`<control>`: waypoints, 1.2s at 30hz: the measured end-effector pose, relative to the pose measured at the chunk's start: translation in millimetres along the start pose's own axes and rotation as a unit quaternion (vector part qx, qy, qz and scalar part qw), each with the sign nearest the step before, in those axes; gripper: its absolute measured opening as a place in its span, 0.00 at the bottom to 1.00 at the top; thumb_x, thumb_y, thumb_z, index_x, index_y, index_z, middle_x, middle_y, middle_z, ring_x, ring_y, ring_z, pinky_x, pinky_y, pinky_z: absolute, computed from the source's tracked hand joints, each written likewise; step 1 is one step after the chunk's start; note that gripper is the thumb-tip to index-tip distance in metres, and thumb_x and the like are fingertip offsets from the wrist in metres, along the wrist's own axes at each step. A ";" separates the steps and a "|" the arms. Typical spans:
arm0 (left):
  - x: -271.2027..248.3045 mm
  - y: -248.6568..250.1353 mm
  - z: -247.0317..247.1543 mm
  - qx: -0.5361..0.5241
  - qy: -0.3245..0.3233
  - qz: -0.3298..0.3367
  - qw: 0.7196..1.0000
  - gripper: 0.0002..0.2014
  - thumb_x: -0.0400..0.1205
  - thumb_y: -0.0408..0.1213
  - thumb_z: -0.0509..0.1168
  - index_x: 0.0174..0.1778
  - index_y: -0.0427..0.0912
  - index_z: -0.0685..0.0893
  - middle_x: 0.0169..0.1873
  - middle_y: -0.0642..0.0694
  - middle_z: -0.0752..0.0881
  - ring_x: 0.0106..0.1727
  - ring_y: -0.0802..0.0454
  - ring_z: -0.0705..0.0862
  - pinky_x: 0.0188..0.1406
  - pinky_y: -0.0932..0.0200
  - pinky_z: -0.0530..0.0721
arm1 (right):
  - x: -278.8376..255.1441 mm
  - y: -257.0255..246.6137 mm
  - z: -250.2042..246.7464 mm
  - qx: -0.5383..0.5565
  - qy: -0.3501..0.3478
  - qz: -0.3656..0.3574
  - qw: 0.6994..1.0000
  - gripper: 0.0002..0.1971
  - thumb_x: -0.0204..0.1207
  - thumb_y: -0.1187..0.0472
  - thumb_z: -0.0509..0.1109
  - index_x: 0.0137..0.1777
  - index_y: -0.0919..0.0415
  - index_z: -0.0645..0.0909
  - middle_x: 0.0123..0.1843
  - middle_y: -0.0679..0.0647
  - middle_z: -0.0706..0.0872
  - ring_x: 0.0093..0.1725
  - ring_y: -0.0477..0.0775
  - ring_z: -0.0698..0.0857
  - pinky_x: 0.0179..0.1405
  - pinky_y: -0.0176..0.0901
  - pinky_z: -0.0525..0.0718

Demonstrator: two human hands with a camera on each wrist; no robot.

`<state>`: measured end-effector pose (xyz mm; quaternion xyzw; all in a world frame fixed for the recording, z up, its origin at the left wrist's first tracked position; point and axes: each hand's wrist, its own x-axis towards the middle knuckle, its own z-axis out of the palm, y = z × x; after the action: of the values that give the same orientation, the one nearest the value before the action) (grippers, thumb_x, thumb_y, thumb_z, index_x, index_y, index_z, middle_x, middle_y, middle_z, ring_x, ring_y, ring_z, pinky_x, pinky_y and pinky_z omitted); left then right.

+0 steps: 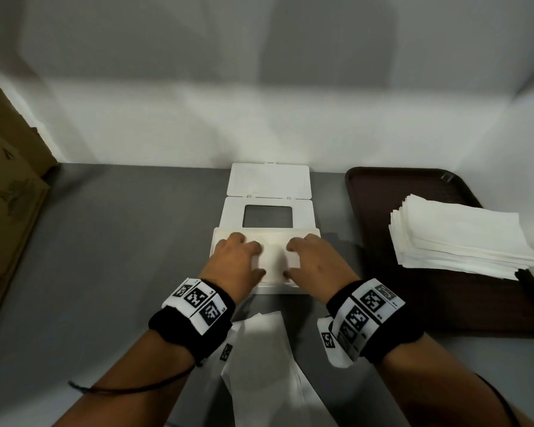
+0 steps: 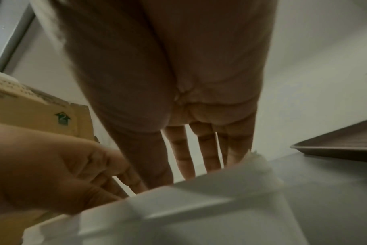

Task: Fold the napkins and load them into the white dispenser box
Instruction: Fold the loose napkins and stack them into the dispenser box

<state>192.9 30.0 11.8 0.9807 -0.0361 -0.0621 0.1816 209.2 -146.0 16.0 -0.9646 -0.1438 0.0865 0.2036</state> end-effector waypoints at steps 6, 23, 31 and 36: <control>11.5 -5.3 3.2 0.007 -0.035 -0.009 0.999 0.20 0.76 0.46 0.71 0.64 0.51 0.80 0.65 0.45 0.77 0.67 0.42 0.75 0.68 0.51 0.74 | 5.0 -9.6 3.1 -0.061 -0.012 0.027 0.998 0.15 0.74 0.59 0.73 0.60 0.61 0.80 0.59 0.60 0.81 0.59 0.62 0.81 0.59 0.50 0.82; -85.7 -32.8 29.6 -0.037 0.008 0.058 0.998 0.13 0.78 0.45 0.68 0.54 0.43 0.82 0.52 0.44 0.80 0.55 0.43 0.80 0.50 0.56 0.77 | -110.5 -27.6 51.3 0.095 -0.034 0.123 0.987 0.19 0.71 0.53 0.77 0.31 0.53 0.69 0.31 0.48 0.75 0.37 0.52 0.76 0.39 0.42 0.71; -88.0 -34.2 39.8 0.018 -0.071 0.028 0.997 0.25 0.79 0.50 0.67 0.69 0.44 0.74 0.64 0.44 0.76 0.66 0.44 0.75 0.66 0.51 0.77 | -132.5 -40.0 82.6 0.049 0.005 0.121 0.991 0.22 0.68 0.53 0.80 0.57 0.61 0.78 0.53 0.57 0.85 0.52 0.59 0.82 0.46 0.42 0.74; -86.1 -33.0 36.6 -0.003 -0.068 0.027 0.997 0.17 0.75 0.48 0.69 0.57 0.47 0.78 0.55 0.47 0.81 0.59 0.44 0.80 0.57 0.48 0.80 | -136.1 -40.6 86.0 0.070 0.018 0.163 0.984 0.24 0.67 0.52 0.80 0.59 0.57 0.76 0.54 0.56 0.84 0.53 0.59 0.82 0.53 0.50 0.80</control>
<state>104.4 56.0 -24.6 0.9724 -0.0750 -0.1242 0.1829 51.6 -121.3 -29.9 -0.9597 0.0256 0.1113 0.2566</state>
